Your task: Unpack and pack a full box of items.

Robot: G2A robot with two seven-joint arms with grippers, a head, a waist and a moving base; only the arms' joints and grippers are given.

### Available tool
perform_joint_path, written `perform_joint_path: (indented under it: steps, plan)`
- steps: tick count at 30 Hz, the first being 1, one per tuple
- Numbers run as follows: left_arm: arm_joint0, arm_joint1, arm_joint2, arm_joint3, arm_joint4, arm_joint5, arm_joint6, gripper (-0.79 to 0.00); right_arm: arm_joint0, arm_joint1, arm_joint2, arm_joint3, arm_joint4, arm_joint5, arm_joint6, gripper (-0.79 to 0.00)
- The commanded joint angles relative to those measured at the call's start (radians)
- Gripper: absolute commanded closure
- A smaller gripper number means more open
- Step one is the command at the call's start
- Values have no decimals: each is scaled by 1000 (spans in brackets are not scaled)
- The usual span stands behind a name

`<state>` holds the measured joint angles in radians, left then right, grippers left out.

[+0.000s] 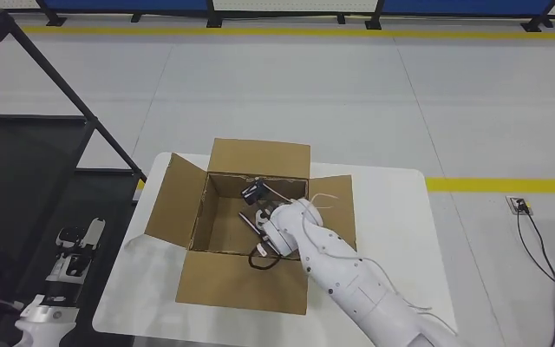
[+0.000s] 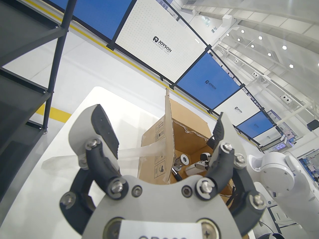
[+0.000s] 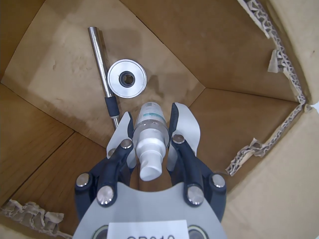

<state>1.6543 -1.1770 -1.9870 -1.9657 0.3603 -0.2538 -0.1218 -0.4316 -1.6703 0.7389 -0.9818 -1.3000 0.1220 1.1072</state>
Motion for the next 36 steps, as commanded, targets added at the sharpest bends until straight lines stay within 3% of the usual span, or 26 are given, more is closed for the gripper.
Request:
perform_joint_path:
  steps: [1, 6, 15, 19, 23, 27, 28, 33, 36]
  plan:
    - [0, 0, 0, 0, 0, 0, 0, -785, 7, -6, 3, 18, 8, 1, -3, -283]
    - [0, 0, 0, 0, 0, 0, 0, -785, 12, -13, 14, 40, 12, -1, -9, -360]
    - [0, 0, 0, 0, 0, 0, 0, -785, -13, -7, 61, -5, 2, -14, -10, -360]
    - [0, 0, 0, 0, 0, 0, 0, -785, -43, 6, 97, -77, -8, -28, -4, -372]
    - [-2, 0, 3, 3, 6, 5, 3, -785, -111, 33, 175, -242, -10, -71, 23, -391]
    - [-16, -1, 18, 23, 39, 19, 4, -785, -217, 63, 263, -447, 8, -129, 61, -634]
    - [-21, 0, 23, 30, 54, 25, 3, -785, -247, 69, 286, -503, 19, -147, 65, -757]
    - [-61, 1, 59, 73, 112, 35, -4, -785, -396, 99, 408, -737, 98, -222, 67, -785]
    - [-91, 2, 86, 101, 142, 42, -12, -785, -436, 108, 448, -783, 179, -267, 123, -785]
